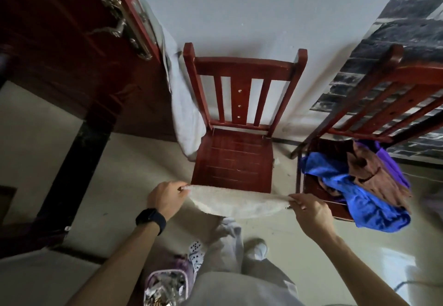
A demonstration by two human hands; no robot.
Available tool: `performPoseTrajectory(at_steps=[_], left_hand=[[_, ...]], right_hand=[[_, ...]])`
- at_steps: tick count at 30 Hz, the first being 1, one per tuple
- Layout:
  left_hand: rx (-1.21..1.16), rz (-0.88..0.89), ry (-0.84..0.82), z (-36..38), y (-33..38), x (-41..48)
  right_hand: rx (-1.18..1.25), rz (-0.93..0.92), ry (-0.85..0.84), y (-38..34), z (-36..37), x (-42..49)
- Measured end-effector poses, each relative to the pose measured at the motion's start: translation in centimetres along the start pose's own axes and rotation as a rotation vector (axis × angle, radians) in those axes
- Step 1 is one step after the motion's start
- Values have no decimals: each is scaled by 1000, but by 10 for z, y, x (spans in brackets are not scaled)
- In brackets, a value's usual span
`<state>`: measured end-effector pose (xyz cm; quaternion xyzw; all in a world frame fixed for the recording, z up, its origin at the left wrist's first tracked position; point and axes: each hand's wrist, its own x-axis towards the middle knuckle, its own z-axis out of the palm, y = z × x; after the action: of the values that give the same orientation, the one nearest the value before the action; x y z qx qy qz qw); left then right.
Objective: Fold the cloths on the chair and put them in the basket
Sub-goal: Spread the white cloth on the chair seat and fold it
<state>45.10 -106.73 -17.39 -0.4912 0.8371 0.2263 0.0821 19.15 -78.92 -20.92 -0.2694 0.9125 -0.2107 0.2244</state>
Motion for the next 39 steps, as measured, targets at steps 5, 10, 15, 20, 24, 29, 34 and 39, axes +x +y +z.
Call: performPoseTrajectory(at_steps=[5,10,15,20,24,29,34,39], left_hand=[[66,-1,-32,10,-6,61],[137,-28,-111,46,-6,147],[69,-101,-153,91,-7,238],[-76,-131,-131,128,-2,302],[-379,-160,-156,155,-7,335],[-424,-110,-339,177,-16,309],[-327,-278,-442,216,-52,248],[-290,-402,-401,258,-75,214]], right_hand=[[-20,57,-54,-22,20,54],[-62,162,-54,-27,68,129],[71,314,-89,-22,118,206],[256,411,27,-18,150,261],[260,388,45,-18,163,284],[210,478,-150,-1,181,254],[91,647,-326,32,220,186],[83,685,-335,56,256,154]])
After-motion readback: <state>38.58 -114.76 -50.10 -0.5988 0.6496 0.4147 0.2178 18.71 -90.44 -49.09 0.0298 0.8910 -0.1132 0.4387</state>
